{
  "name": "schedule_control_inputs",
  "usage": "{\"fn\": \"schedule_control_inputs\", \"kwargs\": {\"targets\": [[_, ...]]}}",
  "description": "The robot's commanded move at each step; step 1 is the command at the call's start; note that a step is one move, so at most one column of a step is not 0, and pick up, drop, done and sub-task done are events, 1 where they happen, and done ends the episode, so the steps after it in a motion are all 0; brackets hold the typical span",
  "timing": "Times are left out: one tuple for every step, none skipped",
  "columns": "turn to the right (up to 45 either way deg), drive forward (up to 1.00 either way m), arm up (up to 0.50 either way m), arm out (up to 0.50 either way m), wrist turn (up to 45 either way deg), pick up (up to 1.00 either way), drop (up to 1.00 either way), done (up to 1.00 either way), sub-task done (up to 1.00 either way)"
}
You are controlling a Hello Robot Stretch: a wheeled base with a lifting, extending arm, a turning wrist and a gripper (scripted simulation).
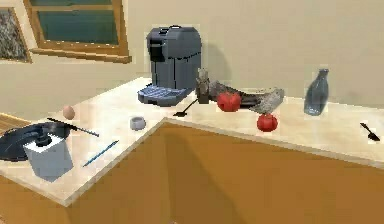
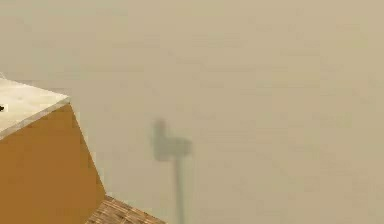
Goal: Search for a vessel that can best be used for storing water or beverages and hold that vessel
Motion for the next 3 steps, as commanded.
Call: {"fn": "schedule_control_inputs", "kwargs": {"targets": [[-45.0, 0.0, 0.0, 0.0, 0.0, 0.0, 0.0, 0.0, 0.0], [-12.0, 0.0, 0.0, 0.0, 0.0, 0.0, 0.0, 0.0, 0.0], [45.0, 0.0, 0.0, 0.0, 0.0, 0.0, 0.0, 0.0, 0.0]]}}
